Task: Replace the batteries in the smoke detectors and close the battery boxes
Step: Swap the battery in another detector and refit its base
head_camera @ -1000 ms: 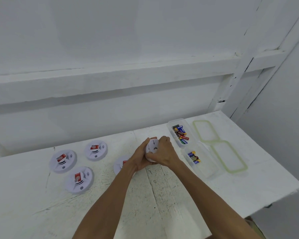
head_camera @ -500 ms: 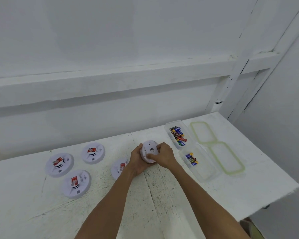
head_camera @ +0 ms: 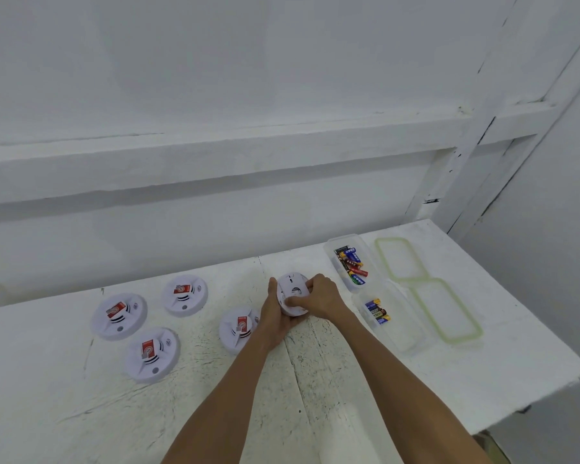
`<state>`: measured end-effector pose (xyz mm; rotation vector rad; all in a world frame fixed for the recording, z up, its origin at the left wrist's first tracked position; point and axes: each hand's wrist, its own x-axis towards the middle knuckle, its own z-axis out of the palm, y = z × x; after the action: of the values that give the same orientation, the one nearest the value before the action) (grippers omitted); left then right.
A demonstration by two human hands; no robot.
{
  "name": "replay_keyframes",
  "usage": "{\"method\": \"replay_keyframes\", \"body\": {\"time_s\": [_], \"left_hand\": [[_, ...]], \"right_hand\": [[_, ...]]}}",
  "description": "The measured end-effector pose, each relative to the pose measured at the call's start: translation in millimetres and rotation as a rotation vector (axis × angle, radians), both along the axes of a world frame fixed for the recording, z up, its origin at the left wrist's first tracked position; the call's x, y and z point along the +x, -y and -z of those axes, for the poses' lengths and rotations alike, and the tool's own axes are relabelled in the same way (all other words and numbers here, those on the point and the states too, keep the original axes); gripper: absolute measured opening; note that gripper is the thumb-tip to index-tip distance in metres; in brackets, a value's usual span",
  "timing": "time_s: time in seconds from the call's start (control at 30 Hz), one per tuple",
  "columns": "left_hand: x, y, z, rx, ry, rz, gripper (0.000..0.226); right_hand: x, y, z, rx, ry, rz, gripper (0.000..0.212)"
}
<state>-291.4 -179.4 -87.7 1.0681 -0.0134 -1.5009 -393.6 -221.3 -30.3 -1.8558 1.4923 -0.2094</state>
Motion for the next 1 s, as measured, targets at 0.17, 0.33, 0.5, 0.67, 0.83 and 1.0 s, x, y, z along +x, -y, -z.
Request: {"method": "replay_keyframes", "body": {"time_s": [0.17, 0.33, 0.5, 0.67, 0.83, 1.0], "left_hand": [[-8.3, 8.8, -3.2, 0.060, 0.038, -0.016, 0.053], [-8.3, 9.8, -0.3, 0.089, 0.040, -0.026, 0.056], [-7.9, 11.7, 10.7, 0.035, 0.055, -0.008, 0.060], [-0.7, 4.2, 23.2, -0.006, 0.199, 0.017, 0.057], [1.4, 1.0, 25.3, -0.031, 0.225, 0.057, 0.055], [3.5, 4.2, 24.5, 0.005, 0.158, 0.077, 0.045]], "right_hand": [[-3.9, 1.6, -4.7, 0.016, -0.006, -0.030, 0.056], [-5.8, 1.5, 3.2, -0.022, 0.026, -0.003, 0.042], [-1.7, 1.1, 8.6, -0.129, -0.053, -0.065, 0.066], [4.2, -2.0, 10.8, -0.166, -0.134, -0.093, 0.079], [3.9, 2.2, 16.3, -0.136, -0.102, -0.079, 0.081], [-0.3, 9.2, 16.9, -0.132, -0.057, -0.089, 0.065]]}}
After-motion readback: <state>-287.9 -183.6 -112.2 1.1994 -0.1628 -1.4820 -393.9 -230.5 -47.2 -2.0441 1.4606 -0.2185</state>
